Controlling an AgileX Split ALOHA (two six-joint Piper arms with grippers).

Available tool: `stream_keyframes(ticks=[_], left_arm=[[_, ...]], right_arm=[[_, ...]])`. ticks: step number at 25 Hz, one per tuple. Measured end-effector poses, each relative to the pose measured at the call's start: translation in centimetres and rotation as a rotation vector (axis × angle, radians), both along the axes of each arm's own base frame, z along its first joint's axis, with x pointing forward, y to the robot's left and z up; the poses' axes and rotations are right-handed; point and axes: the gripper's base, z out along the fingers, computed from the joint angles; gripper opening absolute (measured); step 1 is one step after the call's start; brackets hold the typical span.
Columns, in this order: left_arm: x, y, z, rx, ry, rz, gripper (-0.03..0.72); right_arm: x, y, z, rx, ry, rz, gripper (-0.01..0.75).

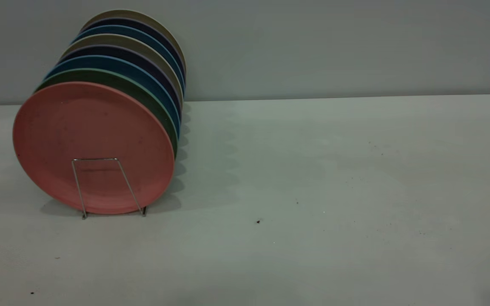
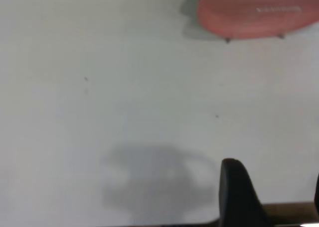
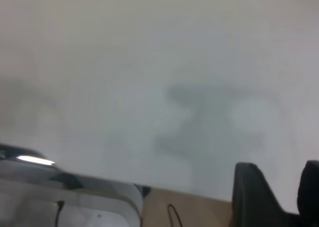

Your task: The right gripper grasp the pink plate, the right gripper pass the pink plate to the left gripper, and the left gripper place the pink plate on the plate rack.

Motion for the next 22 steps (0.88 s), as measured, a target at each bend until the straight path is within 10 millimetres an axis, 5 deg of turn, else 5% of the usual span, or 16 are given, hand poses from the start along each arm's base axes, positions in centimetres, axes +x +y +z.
stream_keyframes(ticks=[6, 12, 17, 22], left_arm=[[-6.3, -0.3, -2.4, -0.050, -0.073, -0.012, 0.396], [-10.5, -0.2, -4.7, -0.060, -0.126, -0.014, 0.376], [-13.0, -0.2, -5.4, -0.057, -0.254, -0.020, 0.369], [-14.1, -0.1, -6.8, -0.046, -0.311, -0.031, 0.350]], right_arm=[[-7.5, -0.3, -2.4, 0.035, -0.086, 0.045, 0.240], [-12.2, -0.5, -5.4, 0.044, -0.176, 0.083, 0.240], [-14.8, -0.8, -8.2, 0.041, -0.262, 0.088, 0.240], [-15.4, -0.9, -8.7, 0.038, -0.388, 0.079, 0.240]])
